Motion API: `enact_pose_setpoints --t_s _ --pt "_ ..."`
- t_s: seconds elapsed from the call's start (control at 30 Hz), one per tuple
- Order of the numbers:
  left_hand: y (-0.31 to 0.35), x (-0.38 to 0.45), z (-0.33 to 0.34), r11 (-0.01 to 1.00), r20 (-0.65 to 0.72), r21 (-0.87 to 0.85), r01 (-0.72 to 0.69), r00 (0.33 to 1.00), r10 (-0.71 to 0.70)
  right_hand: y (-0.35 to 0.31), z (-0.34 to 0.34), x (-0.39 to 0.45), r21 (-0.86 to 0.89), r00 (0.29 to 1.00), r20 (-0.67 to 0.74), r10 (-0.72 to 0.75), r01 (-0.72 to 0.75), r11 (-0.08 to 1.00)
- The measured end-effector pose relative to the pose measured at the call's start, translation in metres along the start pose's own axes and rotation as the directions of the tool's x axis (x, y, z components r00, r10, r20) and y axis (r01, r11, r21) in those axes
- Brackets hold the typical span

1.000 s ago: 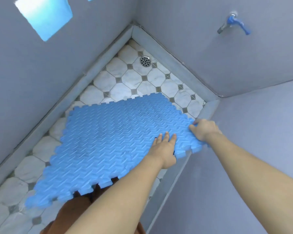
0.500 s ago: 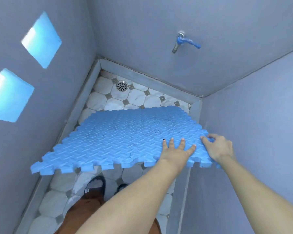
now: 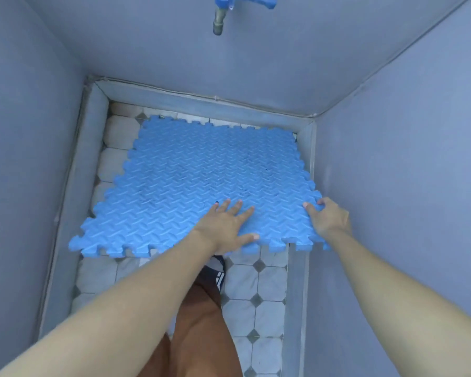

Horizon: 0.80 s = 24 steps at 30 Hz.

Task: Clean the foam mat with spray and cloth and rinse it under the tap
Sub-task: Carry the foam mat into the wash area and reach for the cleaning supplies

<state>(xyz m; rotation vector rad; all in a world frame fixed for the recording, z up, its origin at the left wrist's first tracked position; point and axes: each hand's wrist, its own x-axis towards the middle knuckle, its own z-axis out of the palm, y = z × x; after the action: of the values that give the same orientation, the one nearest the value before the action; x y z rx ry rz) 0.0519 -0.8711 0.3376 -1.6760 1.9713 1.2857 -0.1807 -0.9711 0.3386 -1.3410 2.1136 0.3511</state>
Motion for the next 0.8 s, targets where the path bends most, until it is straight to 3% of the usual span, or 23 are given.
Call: enact_pose_setpoints --t_s 0.17,0.27,0.57,0.8 --pt "-0.089 0.017 0.013 0.946 -0.019 -0.013 0.325 0.945 -0.325 0.03 0.03 0.031 -0.081 0.998 0.045 0.032 -0.028 0.996" --pt "-0.133 0.022 0.027 0.895 -0.001 -0.041 0.445 0.895 -0.445 0.049 0.066 0.041 -0.066 0.992 0.101 0.078 -0.072 0.995" --pt "-0.211 0.049 0.09 0.824 0.098 -0.042 0.565 0.823 -0.559 0.076 0.173 0.065 0.095 0.944 0.228 0.237 -0.264 0.96" --pt "-0.259 0.098 0.161 0.854 0.116 0.024 0.52 0.847 -0.519 0.08 0.257 0.096 0.218 0.939 0.281 0.199 -0.264 0.94"
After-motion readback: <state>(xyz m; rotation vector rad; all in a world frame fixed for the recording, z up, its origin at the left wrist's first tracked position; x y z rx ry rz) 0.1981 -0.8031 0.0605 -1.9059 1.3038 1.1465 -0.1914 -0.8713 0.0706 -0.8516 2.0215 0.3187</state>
